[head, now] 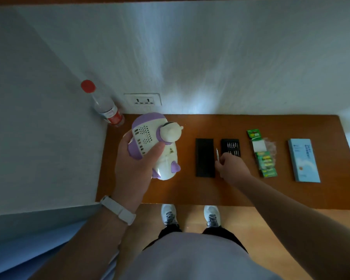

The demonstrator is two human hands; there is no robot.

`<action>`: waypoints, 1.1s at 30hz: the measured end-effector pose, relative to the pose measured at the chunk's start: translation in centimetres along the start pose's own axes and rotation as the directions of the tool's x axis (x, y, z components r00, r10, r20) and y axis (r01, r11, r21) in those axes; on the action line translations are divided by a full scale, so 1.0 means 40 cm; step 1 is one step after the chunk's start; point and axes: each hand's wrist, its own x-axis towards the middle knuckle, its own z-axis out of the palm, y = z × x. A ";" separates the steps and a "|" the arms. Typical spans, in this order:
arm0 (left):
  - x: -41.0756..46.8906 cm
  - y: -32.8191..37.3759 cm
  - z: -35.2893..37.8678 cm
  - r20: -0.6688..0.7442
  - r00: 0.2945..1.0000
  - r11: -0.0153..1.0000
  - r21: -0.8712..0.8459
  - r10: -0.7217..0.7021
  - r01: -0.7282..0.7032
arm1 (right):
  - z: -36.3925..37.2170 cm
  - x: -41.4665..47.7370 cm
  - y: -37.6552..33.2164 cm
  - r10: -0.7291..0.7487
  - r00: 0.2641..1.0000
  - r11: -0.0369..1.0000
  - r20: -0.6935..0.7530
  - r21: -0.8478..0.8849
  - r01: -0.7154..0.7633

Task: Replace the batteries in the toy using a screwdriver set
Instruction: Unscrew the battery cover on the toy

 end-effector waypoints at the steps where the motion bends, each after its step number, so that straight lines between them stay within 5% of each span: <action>1: 0.001 -0.002 -0.001 0.001 1.000 1.000 0.005 0.004 -0.004 | 0.001 0.006 -0.001 0.002 1.000 1.000 0.002 -0.030 -0.002; 11: 0.004 -0.008 -0.009 0.016 1.000 1.000 0.000 0.025 -0.025 | 0.031 0.047 -0.029 0.010 1.000 0.961 -0.021 -0.275 -0.015; 26: -0.007 0.000 0.029 0.046 0.997 0.998 0.015 0.055 -0.055 | -0.058 0.003 -0.030 -0.008 0.999 0.997 -0.036 -0.071 0.005; 33: -0.017 0.043 0.080 0.064 0.994 0.996 -0.019 0.086 -0.085 | -0.194 -0.090 -0.100 -0.233 0.966 0.965 -0.108 0.093 0.243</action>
